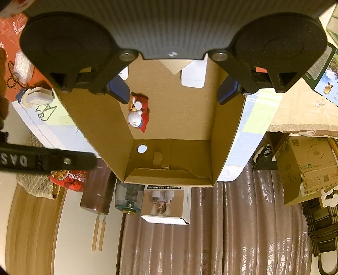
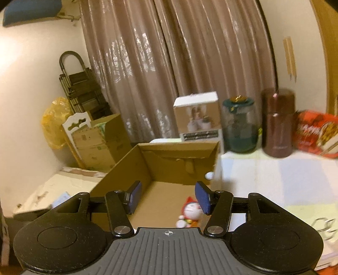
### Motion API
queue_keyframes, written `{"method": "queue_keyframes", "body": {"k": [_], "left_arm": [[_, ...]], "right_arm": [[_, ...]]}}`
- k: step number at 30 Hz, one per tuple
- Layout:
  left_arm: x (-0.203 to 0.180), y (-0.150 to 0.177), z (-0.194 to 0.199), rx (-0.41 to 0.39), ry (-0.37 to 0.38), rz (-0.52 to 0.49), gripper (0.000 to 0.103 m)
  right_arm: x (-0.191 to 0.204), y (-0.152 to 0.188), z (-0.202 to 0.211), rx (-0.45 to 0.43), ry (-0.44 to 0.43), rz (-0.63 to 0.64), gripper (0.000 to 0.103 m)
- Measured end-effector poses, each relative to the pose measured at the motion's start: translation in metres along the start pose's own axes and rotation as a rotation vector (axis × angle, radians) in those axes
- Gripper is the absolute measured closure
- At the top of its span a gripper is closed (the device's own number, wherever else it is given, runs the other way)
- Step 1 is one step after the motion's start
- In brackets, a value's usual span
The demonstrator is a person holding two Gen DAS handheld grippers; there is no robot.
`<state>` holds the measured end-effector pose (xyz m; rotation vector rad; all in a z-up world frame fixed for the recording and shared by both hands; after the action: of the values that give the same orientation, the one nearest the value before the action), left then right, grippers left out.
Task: Organize rigid objects
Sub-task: 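Lower the router and figurine into the box and open both tools, then move both tools back over the orange mat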
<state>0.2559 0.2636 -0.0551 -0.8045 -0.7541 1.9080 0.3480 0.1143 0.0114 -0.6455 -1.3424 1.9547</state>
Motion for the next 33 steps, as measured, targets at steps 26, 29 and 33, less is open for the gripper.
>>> {"method": "queue_keyframes", "body": {"k": [26, 29, 33], "left_arm": [[-0.123, 0.085, 0.1, -0.072, 0.242, -0.072, 0.016], [-0.143, 0.109, 0.101, -0.035, 0.277, -0.109, 0.016], [-0.169, 0.138, 0.098, 0.005, 0.321, -0.194, 0.016]], "right_arm": [[-0.123, 0.131, 0.251, 0.04, 0.482, -0.105, 0.04], [-0.134, 0.149, 0.272, 0.063, 0.518, -0.129, 0.039], [-0.146, 0.172, 0.288, 0.104, 0.539, -0.148, 0.039]]}}
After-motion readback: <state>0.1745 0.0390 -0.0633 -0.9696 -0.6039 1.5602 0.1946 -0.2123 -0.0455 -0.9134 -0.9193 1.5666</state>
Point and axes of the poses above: each gripper's, at about its wrist camera, not at the fingertips, and z roughly against the way its jaws point, x to its left, y to its underside, the point moved 6 cm from there along -z, roughly the way its jaws point, and after that the axes turned 12 degrees about z, right-handed, at the moved point
